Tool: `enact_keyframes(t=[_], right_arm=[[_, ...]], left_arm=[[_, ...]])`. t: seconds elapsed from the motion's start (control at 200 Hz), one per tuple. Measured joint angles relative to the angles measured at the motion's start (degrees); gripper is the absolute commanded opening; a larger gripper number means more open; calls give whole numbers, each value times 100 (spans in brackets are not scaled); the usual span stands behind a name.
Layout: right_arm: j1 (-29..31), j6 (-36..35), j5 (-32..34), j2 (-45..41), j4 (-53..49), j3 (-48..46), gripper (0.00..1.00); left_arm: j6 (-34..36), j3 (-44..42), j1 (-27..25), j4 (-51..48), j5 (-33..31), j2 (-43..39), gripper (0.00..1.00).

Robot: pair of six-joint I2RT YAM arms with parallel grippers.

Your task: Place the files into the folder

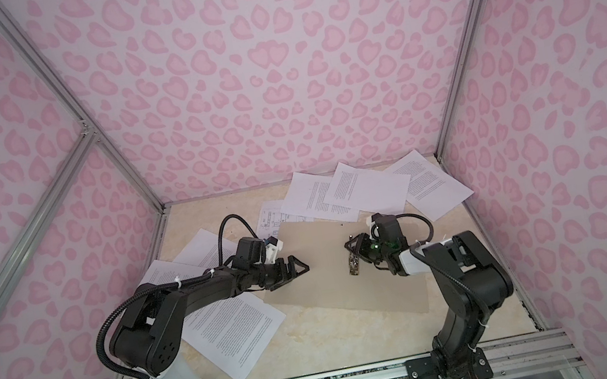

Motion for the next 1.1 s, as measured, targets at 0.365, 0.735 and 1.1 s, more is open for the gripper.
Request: enact_keyframes(t=[0.365,0.735,1.1], right_arm=[[-262,570,-348,542,1154,365,69],[-39,-396,-181,-533,-81,-227,85],[216,-826,17,-929,-452,-463,88]], left_arm=[[-7,730,-116,-1840,-656,-1248,98],[-743,-1113,1685,-3766,-2282,-4610,98],[-1867,-2277,2240,-5016,-3095,-5956,98]])
